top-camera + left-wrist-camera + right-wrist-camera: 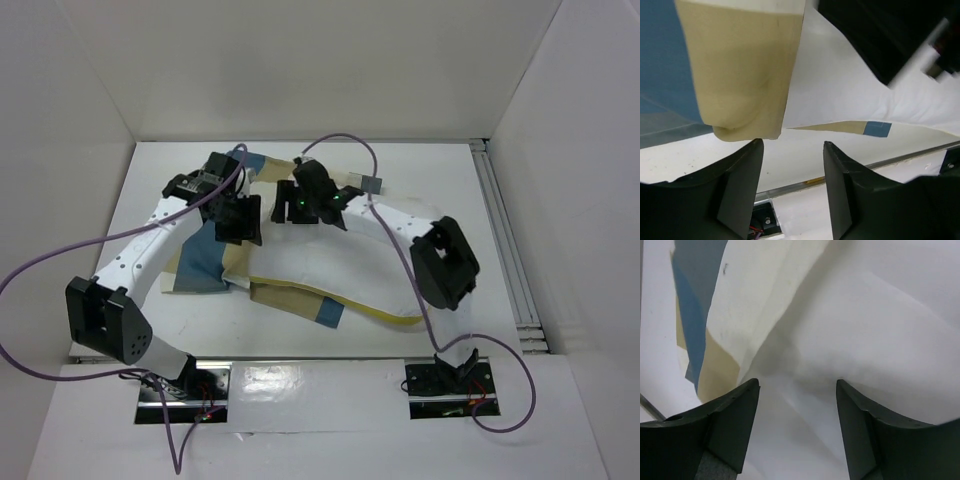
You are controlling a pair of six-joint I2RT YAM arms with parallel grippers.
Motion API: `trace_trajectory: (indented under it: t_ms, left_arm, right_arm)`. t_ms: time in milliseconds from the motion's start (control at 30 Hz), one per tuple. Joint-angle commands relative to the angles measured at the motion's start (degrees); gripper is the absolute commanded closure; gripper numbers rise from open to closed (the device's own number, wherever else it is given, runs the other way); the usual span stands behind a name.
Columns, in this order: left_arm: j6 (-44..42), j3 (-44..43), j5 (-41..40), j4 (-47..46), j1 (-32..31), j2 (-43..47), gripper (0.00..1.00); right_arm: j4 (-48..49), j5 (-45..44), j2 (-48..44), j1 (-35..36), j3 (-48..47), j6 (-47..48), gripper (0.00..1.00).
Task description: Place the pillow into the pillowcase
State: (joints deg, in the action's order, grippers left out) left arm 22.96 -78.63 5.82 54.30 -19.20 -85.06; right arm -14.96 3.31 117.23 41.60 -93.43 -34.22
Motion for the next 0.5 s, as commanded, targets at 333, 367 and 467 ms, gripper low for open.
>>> trace_trajectory:
  t_ms: [333, 367, 467]
  left_arm:
    - [3.3, -26.6, -14.1, -0.7, -0.5, -18.8, 0.37]
    - [3.3, -28.1, -16.3, -0.7, -0.5, -20.4, 0.34]
    - [3.3, -33.9, -18.8, -1.4, -1.8, -27.0, 0.33]
  right_arm:
    - [-13.7, -16.0, -33.5, -14.9, 20.8, 7.1, 0.05]
    - [-14.3, -16.0, -34.9, -16.7, 22.2, 7.1, 0.03]
    - [-15.4, -13.9, -39.3, -24.7, 27.9, 7.8, 0.00]
